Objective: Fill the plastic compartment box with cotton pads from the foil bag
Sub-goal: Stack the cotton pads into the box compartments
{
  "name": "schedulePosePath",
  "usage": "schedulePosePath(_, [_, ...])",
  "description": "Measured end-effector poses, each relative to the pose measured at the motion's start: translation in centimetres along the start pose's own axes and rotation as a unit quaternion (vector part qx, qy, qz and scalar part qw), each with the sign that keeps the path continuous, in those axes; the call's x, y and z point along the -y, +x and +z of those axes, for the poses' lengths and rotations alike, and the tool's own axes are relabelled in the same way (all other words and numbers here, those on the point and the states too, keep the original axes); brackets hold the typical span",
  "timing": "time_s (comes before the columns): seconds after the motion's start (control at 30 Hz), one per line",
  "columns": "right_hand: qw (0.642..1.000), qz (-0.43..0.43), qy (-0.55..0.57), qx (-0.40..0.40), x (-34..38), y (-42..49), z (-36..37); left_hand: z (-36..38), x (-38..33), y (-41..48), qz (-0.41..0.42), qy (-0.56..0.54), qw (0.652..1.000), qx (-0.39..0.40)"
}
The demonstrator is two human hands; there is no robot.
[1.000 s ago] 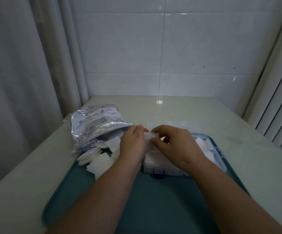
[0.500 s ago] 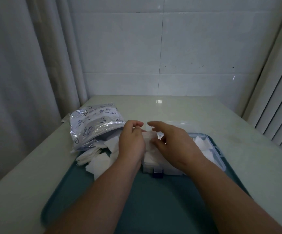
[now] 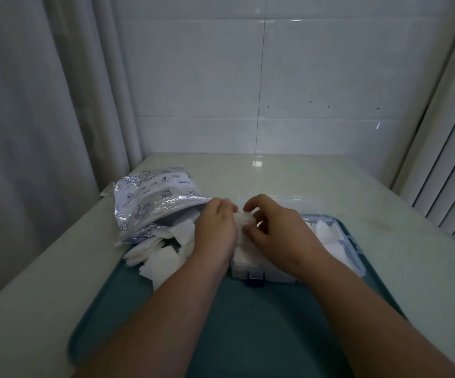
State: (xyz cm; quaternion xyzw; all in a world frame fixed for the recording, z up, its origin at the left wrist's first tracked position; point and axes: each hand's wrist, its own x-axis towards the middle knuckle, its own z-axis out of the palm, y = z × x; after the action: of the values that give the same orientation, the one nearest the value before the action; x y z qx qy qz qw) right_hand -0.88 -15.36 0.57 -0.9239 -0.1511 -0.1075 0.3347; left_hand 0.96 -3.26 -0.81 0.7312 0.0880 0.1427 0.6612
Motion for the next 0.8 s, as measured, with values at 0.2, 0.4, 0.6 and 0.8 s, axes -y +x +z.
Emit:
schedulePosePath(0.2, [0.988, 0.07, 0.128, -0.047, 0.2, 0.3, -0.3, -0.3, -0.8, 0.1, -0.039, -0.171, 0.985, -0.005])
schedulePosePath(0.4, [0.897, 0.166, 0.406, -0.061, 0.6, 0.1, -1.4, -0.3, -1.5, 0.5, -0.134, -0.367, 0.914, 0.111])
schedulePosePath(0.6, [0.882, 0.16, 0.441, -0.04, 1.5, -0.1, -1.2, -0.1, -0.9, 0.1, -0.071, -0.314, 0.936, 0.144])
schedulePosePath(0.8, [0.983, 0.07, 0.093, -0.142, 0.6, 0.3, -1.0, -0.5, -1.0, 0.4, -0.083, -0.334, 0.931, 0.124])
